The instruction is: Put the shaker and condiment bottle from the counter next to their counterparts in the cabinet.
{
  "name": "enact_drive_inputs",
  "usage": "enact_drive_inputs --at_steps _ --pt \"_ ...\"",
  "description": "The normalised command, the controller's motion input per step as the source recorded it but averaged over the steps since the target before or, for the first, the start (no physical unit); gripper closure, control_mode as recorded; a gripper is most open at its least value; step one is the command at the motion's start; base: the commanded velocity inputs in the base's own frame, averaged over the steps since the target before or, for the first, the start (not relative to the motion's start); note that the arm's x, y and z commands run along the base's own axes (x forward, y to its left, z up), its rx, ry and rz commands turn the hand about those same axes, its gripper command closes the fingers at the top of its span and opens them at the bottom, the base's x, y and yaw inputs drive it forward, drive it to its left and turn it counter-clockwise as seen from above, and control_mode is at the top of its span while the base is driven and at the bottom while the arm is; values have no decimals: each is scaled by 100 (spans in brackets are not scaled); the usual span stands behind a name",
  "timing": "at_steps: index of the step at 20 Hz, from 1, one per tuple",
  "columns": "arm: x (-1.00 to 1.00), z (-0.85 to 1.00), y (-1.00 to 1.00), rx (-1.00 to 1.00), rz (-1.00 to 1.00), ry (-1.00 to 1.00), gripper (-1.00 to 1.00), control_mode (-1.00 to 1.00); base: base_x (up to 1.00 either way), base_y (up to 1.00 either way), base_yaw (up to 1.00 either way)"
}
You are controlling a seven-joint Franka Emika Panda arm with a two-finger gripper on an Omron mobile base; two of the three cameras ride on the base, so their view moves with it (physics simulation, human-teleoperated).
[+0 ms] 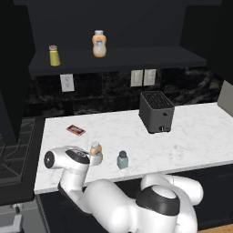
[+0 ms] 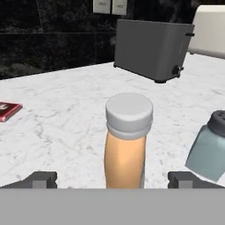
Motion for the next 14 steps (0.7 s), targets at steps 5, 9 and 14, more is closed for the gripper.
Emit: enact_drive_inputs --at_steps 5,9,14 --pt "0 -8 0 0 0 0 -100 -100 0 0 0" --pt "0 -8 -1 0 -1 0 -100 -100 0 0 0" --pt "0 0 -9 0 0 0 -100 -100 0 0 0"
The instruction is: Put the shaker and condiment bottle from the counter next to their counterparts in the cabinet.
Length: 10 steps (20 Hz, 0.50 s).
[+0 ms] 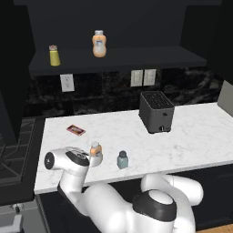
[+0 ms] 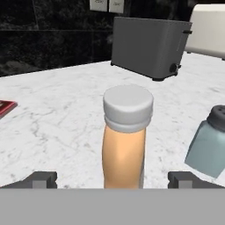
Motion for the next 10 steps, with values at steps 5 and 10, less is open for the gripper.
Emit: enact_drive_inputs --at_steps 5,10 --pt "0 0 -10 0 0 0 -100 -100 0 0 0" --pt "1 0 -9 0 0 0 -100 -100 0 0 0"
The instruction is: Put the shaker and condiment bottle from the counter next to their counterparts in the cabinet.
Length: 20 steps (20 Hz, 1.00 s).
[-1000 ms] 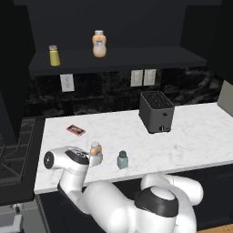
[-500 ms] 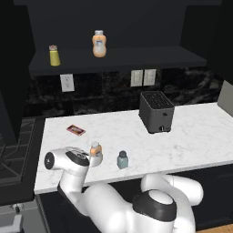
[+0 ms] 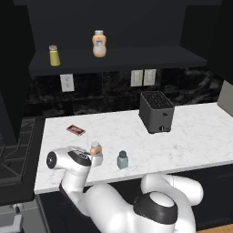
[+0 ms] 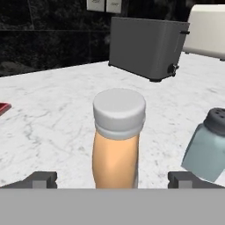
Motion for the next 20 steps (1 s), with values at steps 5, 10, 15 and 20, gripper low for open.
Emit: enact_drive_inputs --at_steps 5,10,15,20 --pt "6 -3 -5 0 0 0 -100 -100 0 0 0" --pt "8 -5 -2 0 0 0 -100 -100 0 0 0" --pt "5 -8 0 0 0 0 -100 -100 0 0 0" --pt "7 -2 -1 0 0 0 -100 -100 0 0 0"
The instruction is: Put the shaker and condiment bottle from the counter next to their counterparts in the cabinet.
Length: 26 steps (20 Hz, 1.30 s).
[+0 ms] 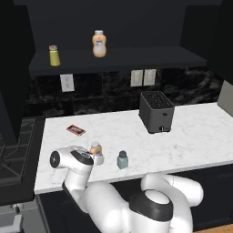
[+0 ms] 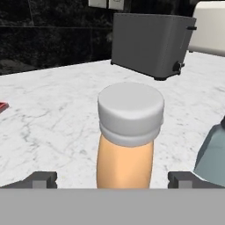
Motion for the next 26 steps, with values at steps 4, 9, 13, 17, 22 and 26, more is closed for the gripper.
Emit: enact_drive_inputs --at_steps 4,9,13,17,22,26 --pt "7 0 -2 0 0 0 -100 -100 0 0 0" --pt "2 0 0 0 0 0 -100 -100 0 0 0" --pt "0 0 0 0 0 0 -100 -100 0 0 0" --pt "0 0 0 0 0 0 -100 -100 0 0 0" --pt "0 0 0 0 0 0 100 -100 0 0 0" --pt "0 0 0 0 0 0 100 -100 0 0 0"
